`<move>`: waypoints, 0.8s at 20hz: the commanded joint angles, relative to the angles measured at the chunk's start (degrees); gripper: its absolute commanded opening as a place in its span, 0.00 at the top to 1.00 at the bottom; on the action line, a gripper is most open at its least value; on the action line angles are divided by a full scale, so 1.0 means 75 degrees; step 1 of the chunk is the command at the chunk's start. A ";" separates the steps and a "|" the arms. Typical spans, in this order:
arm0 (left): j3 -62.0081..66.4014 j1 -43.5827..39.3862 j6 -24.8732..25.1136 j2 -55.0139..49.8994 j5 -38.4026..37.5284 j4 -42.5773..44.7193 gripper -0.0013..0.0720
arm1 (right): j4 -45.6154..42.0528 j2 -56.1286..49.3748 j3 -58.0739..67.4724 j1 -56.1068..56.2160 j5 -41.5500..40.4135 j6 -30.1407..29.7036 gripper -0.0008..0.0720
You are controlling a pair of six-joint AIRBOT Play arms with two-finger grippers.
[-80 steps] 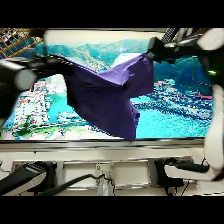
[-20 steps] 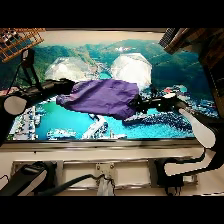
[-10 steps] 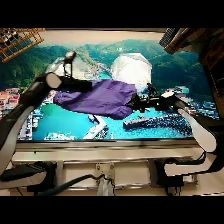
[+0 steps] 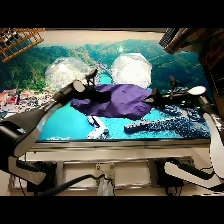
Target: Fold the clothes and pants, and hang the long-sleeved shirts on hangers.
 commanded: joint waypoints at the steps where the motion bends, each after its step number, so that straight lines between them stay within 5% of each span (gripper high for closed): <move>1: 0.0015 -0.0994 -0.0388 -0.0463 0.0895 -0.0822 0.97 | -0.0519 0.0277 0.0731 -0.0554 0.1131 0.0160 0.96; 8: 0.0017 -0.2072 -0.0385 -0.0968 0.1856 -0.3179 0.97 | -0.1201 0.0254 0.2346 -0.0516 0.1139 0.0350 0.96; 16: 0.0017 -0.2477 -0.0629 -0.1023 0.2993 -0.4334 0.97 | -0.2186 0.0146 0.2361 0.0510 0.0813 0.0029 0.96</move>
